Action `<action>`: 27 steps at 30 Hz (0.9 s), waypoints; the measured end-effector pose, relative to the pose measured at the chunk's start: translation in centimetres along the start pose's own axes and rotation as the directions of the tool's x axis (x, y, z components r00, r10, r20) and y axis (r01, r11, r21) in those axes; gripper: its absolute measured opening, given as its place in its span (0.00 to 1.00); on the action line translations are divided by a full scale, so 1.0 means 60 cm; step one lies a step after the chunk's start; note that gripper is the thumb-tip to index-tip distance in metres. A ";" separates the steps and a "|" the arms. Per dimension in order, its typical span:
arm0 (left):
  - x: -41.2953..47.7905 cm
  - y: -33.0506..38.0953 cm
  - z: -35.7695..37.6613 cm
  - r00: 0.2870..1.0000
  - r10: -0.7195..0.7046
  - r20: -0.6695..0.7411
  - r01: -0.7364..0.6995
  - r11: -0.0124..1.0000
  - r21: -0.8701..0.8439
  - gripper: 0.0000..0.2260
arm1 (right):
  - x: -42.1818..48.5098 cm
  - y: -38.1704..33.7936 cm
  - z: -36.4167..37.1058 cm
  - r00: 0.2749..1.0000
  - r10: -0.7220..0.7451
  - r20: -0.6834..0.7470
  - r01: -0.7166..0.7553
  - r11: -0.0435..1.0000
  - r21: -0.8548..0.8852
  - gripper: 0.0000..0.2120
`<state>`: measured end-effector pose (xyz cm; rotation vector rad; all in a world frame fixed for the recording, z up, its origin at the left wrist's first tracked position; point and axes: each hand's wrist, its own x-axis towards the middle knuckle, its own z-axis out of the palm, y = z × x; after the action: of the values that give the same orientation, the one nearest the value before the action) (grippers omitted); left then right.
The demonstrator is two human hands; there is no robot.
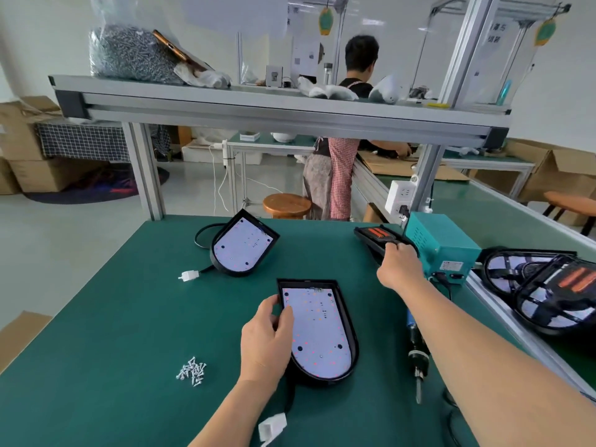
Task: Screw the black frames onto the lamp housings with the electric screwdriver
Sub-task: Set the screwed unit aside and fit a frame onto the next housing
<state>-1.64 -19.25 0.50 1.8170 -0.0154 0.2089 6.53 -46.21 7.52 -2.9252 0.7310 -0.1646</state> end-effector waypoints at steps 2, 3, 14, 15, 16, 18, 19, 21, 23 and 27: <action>0.000 -0.002 -0.001 1.000 0.010 0.003 -0.010 1.000 -0.001 0.16 | 0.011 0.010 0.007 1.000 0.003 0.023 -0.002 0.998 -0.060 0.26; -0.001 -0.003 -0.001 1.000 0.014 0.006 -0.014 1.000 0.000 0.17 | 0.013 0.013 0.009 1.000 -0.001 0.016 0.002 0.997 -0.077 0.25; 0.001 -0.002 0.001 1.000 0.022 0.004 -0.022 0.999 0.038 0.17 | -0.022 0.027 0.014 0.962 -0.220 -0.158 0.158 0.929 -0.334 0.13; 0.001 -0.002 0.001 1.000 0.021 0.004 -0.021 0.999 0.037 0.17 | -0.029 0.026 0.013 0.958 -0.244 -0.151 0.182 0.924 -0.337 0.13; 0.001 -0.002 0.001 1.000 0.019 0.007 -0.019 0.999 0.037 0.17 | -0.037 0.025 0.012 0.954 -0.264 -0.143 0.205 0.921 -0.331 0.13; 0.000 -0.001 0.000 1.000 0.016 0.010 -0.016 0.999 0.034 0.17 | -0.055 0.023 0.011 0.947 -0.299 -0.115 0.252 0.918 -0.304 0.13; 0.000 0.001 0.000 1.000 0.016 0.010 -0.016 0.999 0.033 0.18 | -0.064 0.023 0.011 0.944 -0.315 -0.094 0.278 0.918 -0.283 0.13; -0.001 0.003 0.000 1.000 0.011 0.011 -0.011 0.999 0.038 0.18 | -0.083 0.023 0.012 0.941 -0.336 -0.051 0.320 0.927 -0.198 0.13; -0.001 0.006 -0.001 1.000 0.003 0.013 -0.003 0.999 0.036 0.18 | -0.099 0.022 0.011 0.938 -0.345 -0.041 0.340 0.935 -0.099 0.12; -0.005 0.008 -0.002 1.000 -0.006 0.010 0.005 0.999 0.031 0.18 | -0.111 0.020 -0.004 0.933 -0.307 -0.185 0.325 0.943 0.071 0.11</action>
<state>-2.00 -19.28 0.96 1.8492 -0.0139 0.1972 0.12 -44.15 7.05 -2.9347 0.2517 -0.4747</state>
